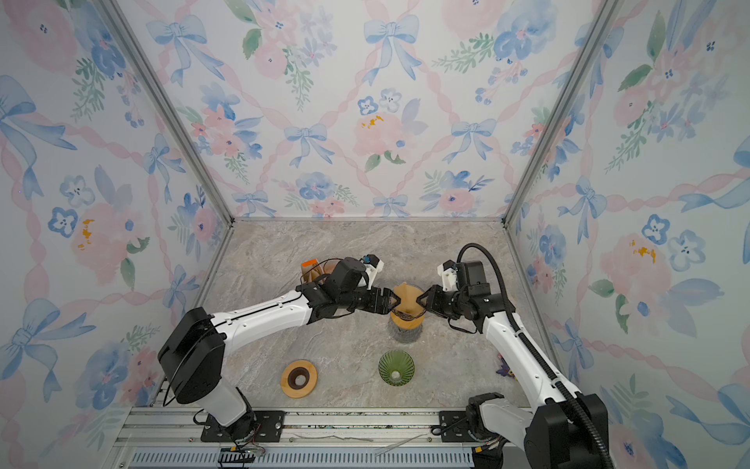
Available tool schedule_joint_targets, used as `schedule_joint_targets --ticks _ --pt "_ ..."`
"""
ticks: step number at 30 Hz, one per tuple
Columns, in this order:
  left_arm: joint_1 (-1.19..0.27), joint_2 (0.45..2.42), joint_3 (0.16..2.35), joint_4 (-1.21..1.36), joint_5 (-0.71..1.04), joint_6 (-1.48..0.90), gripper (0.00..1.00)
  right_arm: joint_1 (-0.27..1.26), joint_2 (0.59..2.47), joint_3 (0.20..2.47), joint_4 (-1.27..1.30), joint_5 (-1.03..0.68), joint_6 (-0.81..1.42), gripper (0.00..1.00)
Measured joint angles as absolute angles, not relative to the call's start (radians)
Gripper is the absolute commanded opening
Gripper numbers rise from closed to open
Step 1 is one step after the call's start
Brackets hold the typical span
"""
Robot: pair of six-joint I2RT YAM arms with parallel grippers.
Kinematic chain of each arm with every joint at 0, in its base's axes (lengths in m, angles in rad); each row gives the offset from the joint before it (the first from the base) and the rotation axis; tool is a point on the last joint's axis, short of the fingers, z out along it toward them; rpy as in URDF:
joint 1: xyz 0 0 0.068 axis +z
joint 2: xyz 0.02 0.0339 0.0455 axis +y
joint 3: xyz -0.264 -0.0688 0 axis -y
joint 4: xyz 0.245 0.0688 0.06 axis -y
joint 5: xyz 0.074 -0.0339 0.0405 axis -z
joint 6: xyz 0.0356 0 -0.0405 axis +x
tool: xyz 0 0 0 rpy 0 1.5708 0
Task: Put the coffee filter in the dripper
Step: 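Rotate the dripper back upright with both grippers gripping the filter rim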
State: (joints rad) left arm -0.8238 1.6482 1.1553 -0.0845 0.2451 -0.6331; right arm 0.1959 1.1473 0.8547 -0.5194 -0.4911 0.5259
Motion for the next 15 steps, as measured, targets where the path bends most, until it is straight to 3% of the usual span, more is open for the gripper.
schedule_joint_targets --ticks 7,15 --pt "-0.824 1.648 1.158 -0.084 0.254 -0.633 0.86 0.197 1.095 0.855 -0.535 -0.467 0.484 0.48" --pt "-0.823 1.642 1.166 -0.084 0.243 -0.633 0.85 0.325 1.085 0.868 -0.551 -0.32 0.433 0.54"
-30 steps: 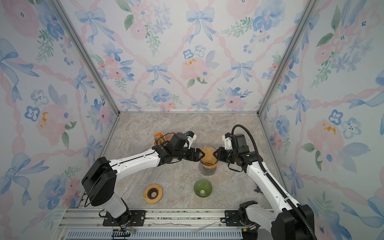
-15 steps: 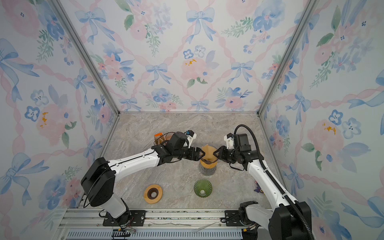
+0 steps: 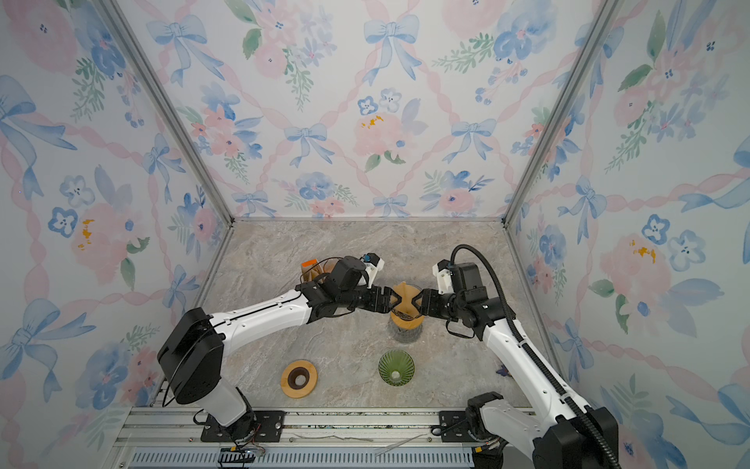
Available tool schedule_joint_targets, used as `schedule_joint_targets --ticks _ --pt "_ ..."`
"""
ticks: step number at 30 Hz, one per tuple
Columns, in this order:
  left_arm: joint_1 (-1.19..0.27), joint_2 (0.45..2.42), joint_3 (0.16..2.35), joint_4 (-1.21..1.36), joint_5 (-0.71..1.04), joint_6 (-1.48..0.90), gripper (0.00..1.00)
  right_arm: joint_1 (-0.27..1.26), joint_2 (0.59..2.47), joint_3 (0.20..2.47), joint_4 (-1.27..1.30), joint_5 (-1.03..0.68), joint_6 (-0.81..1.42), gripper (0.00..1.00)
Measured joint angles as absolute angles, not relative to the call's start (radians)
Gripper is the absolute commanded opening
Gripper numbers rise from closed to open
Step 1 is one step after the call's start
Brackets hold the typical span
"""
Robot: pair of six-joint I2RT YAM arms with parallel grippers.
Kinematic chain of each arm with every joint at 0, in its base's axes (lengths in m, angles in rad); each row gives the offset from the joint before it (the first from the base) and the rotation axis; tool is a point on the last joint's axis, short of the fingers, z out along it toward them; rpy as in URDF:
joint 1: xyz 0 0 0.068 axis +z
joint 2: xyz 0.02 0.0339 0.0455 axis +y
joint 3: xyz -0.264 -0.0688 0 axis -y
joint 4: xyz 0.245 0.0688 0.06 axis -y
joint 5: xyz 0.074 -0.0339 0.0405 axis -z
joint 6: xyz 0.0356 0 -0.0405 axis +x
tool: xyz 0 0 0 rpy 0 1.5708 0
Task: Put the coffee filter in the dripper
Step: 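Rotate the dripper back upright with both grippers gripping the filter rim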
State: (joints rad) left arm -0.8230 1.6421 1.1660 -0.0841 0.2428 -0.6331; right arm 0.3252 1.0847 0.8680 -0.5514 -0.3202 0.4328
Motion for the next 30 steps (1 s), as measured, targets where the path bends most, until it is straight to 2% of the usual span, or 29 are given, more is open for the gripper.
schedule_joint_targets --ticks 7,13,24,30 --pt "-0.811 1.64 1.161 -0.084 0.22 -0.641 0.85 0.395 1.124 0.883 -0.577 -0.156 0.417 0.55" --pt "-0.811 1.64 1.161 -0.084 0.213 -0.641 0.85 0.397 1.139 0.884 -0.599 -0.089 0.415 0.54" --pt "-0.811 1.646 1.161 -0.084 0.215 -0.641 0.88 0.392 1.132 0.882 -0.601 -0.096 0.414 0.54" --pt "-0.811 1.641 1.159 -0.072 0.234 -0.64 0.91 0.392 1.029 0.878 -0.581 -0.147 0.414 0.57"
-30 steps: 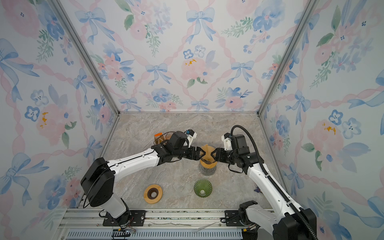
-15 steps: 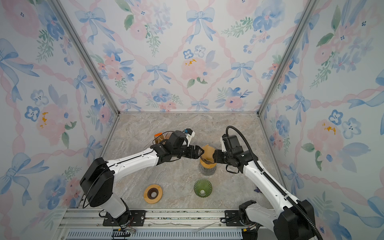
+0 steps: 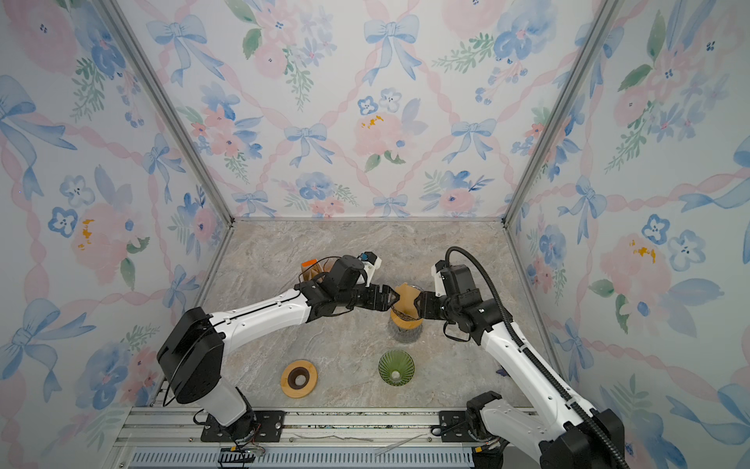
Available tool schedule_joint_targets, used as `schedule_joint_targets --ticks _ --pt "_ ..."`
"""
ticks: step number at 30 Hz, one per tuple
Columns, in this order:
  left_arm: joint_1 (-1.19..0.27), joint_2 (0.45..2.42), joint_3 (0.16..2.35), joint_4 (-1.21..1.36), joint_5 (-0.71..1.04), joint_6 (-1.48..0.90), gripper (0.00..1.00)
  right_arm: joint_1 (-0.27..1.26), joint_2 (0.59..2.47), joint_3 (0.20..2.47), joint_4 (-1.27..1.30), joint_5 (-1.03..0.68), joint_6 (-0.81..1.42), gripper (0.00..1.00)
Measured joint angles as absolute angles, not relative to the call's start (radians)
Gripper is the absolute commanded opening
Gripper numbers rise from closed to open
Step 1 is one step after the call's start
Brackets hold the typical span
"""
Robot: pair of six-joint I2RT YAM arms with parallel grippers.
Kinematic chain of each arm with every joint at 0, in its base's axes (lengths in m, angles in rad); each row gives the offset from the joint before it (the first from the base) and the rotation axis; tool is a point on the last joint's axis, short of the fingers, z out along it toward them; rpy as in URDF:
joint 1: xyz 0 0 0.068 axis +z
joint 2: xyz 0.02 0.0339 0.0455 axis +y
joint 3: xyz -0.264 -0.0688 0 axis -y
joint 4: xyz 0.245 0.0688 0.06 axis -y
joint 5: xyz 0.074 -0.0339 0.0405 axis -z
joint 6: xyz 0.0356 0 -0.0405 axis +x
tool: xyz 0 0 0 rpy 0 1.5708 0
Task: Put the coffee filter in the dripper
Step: 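Rotate the dripper back upright with both grippers gripping the filter rim, then open both grippers off the filter and swing the left gripper toward the orange pitcher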
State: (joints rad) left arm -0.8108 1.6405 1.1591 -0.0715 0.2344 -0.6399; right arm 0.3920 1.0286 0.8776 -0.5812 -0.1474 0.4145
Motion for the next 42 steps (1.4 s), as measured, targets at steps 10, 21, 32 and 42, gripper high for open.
schedule_joint_targets --ticks 10,21,32,42 --pt "-0.81 1.402 1.015 0.067 0.212 -0.628 0.95 0.439 0.843 0.878 -0.584 -0.11 0.418 0.6" --pt "-0.743 1.207 0.924 -0.007 0.031 -0.56 0.91 0.634 0.747 0.919 -0.628 0.043 0.421 0.85" --pt "-0.644 1.402 1.082 -0.127 -0.132 -0.508 0.85 0.663 0.733 1.009 -0.628 0.106 0.415 0.97" --pt "-0.647 1.414 1.171 -0.129 -0.17 -0.486 0.84 0.663 0.747 1.01 -0.64 0.121 0.4 1.0"
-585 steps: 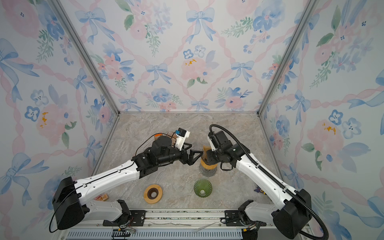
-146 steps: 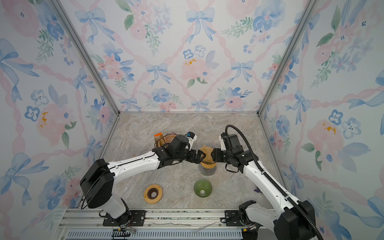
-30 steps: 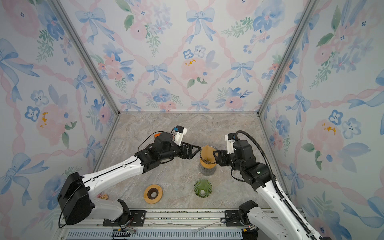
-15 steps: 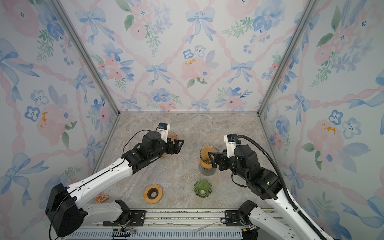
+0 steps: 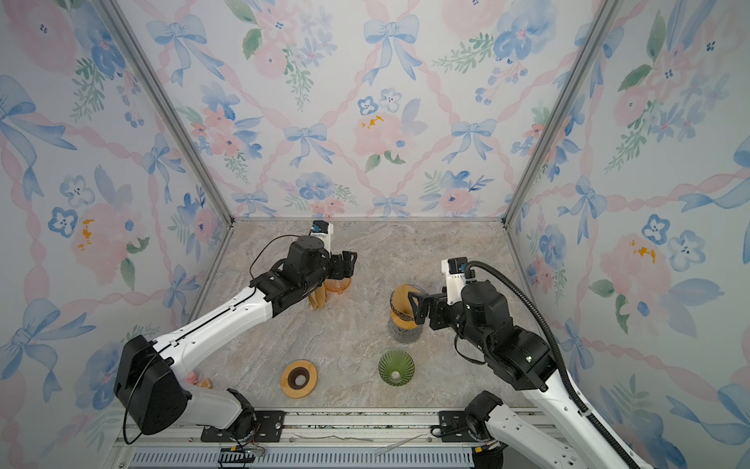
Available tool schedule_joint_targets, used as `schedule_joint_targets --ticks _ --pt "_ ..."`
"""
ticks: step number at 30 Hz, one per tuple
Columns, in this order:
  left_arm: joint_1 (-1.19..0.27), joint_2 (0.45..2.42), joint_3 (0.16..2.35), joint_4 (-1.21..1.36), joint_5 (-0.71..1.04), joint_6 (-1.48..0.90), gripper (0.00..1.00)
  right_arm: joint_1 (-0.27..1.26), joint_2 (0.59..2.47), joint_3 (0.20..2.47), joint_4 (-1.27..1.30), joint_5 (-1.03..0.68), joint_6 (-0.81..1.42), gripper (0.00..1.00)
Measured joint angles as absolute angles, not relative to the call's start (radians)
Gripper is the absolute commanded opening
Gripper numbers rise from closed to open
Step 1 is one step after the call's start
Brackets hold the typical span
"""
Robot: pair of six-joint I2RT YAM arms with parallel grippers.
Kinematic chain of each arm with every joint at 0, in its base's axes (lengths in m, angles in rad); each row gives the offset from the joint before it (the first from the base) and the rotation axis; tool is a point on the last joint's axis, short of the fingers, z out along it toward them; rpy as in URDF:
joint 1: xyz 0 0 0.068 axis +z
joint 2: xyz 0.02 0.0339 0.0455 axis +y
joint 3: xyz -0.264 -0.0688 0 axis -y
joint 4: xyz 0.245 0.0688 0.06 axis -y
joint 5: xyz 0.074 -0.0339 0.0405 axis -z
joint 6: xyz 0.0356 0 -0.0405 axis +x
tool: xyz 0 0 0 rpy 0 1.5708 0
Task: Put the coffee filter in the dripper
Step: 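Open both grippers off the filter and swing the left gripper toward the orange pitcher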
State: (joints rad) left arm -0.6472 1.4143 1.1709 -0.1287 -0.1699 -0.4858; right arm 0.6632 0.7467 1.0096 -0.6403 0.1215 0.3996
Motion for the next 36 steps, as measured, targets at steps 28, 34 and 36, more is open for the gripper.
schedule_joint_targets --ticks 28,34,36 --pt "-0.594 1.717 1.176 -0.189 -0.176 -0.619 0.69 0.663 0.768 1.009 -0.682 0.121 0.388 0.97" --pt "-0.587 1.752 1.17 -0.189 -0.175 -0.634 0.68 0.663 0.776 1.008 -0.685 0.121 0.388 0.97" --pt "-0.587 1.761 1.166 -0.19 -0.175 -0.635 0.67 0.663 0.777 1.007 -0.685 0.121 0.388 0.97"
